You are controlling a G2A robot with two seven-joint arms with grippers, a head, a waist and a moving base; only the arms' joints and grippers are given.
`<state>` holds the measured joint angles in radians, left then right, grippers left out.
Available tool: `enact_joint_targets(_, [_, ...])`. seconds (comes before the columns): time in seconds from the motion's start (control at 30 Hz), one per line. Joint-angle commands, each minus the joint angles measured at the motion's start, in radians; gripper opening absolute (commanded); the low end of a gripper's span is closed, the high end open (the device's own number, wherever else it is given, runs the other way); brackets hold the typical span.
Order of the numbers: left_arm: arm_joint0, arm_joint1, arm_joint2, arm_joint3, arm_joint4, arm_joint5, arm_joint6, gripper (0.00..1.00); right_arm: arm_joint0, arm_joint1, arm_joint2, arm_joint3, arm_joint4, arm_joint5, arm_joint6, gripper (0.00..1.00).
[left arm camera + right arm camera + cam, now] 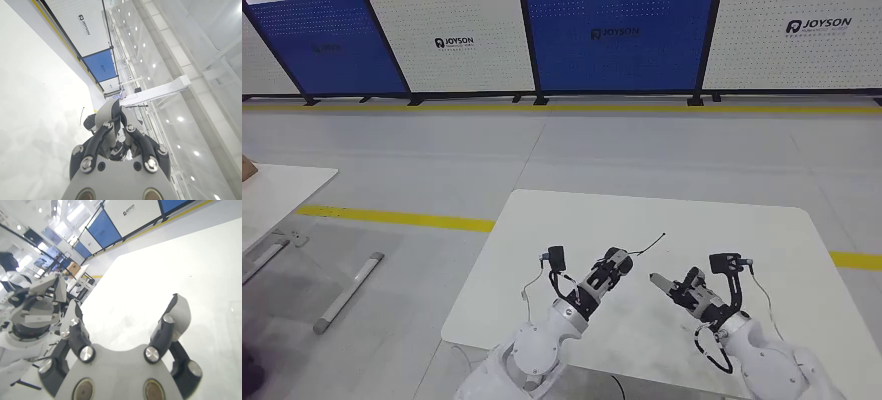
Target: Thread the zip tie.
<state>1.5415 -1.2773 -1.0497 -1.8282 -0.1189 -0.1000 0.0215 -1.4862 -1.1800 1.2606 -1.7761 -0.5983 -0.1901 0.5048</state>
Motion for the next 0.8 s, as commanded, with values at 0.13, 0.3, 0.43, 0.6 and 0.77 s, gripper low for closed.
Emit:
enact_joint_targets(0.13, [0.002, 0.0, -0.003, -0.003, -0.009, -0.001, -0.005, 0.0, 0.004, 0.001, 0.001, 0.011, -0.008, -0.024, -0.004, 1.0])
enact_joint_targets(0.3, [0.002, 0.0, -0.003, -0.003, -0.009, -0.001, -0.005, 0.0, 0.004, 0.001, 0.001, 0.011, -0.008, -0.024, -0.004, 1.0])
enact_joint_targets(0.43, [-0.001, -0.001, 0.002, -0.003, -0.003, 0.001, -0.003, 0.0, 0.006, 0.002, -0.023, 0.011, -0.02, -0.06, 0.012, 1.0])
enact_joint_targets(0.6, [-0.006, -0.004, 0.01, -0.006, -0.004, -0.002, 0.016, 0.0, 0.013, 0.001, -0.042, 0.012, -0.101, -0.075, -0.051, 1.0])
enact_joint_targets(0.77, [-0.006, -0.004, 0.01, -0.006, -0.004, -0.002, 0.016, 0.0, 0.013, 0.001, -0.042, 0.012, -0.101, -0.075, -0.051, 1.0])
